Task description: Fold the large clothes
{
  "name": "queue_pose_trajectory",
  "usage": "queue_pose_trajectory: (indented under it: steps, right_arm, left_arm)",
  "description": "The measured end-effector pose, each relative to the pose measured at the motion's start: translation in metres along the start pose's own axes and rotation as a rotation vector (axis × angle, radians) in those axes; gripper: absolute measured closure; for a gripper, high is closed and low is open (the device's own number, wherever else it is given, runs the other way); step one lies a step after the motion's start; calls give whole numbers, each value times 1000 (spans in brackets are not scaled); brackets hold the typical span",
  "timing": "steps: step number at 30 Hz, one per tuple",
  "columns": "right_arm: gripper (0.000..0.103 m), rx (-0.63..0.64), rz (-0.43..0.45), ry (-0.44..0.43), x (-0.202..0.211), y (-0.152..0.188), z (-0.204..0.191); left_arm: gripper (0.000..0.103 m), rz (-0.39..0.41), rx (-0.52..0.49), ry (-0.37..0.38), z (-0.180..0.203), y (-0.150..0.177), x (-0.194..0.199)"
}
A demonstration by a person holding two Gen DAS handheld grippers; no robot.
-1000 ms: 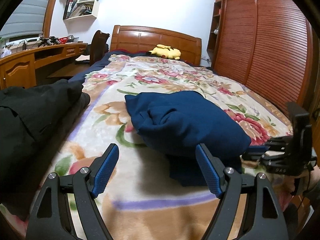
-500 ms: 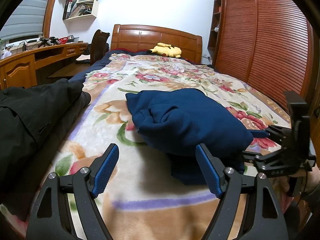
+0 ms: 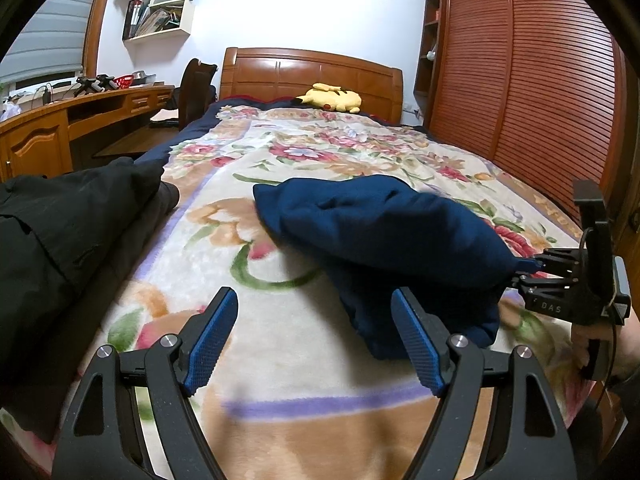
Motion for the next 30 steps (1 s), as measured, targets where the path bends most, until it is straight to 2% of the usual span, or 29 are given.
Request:
queue_pose_trajectory:
  steps: [9, 11, 15, 17, 20, 23, 27, 30]
  right_arm:
    - [75, -9, 43, -58, 24, 1, 5]
    - [69, -29, 61, -68, 28, 0, 13]
    - [45, -35, 71, -64, 23, -11, 31]
    - [39, -18, 80, -70, 16, -20, 36]
    - [38, -9, 100, -110, 13, -34, 39]
    - [38, 36, 77, -161, 8, -41, 37]
    - [38, 70, 49, -234, 11, -36, 42]
    - [38, 42, 69, -268, 17, -32, 57]
  left_arm:
    - [23, -8, -3, 15, 3, 1, 1]
    - [23, -12, 1, 24, 3, 2, 1]
    - [23, -39, 1, 49, 6, 6, -2]
    - [23, -58, 0, 70, 9, 9, -5]
    - [28, -84, -7, 84, 11, 12, -10]
    - [31, -106, -9, 83, 14, 14, -16]
    - [40, -130, -10, 74, 13, 16, -21]
    - [44, -146, -4, 72, 12, 18, -26]
Point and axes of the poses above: each gripper's, at about its wrist camera, not at the fingertips, and x roughly against the way its jaws point, z to its right, y to its underside, the point moved 5 cm from there along -x, roughly the way its jaws point, and after that the axes turned 4 degrees about y, right-handed, at the moved point
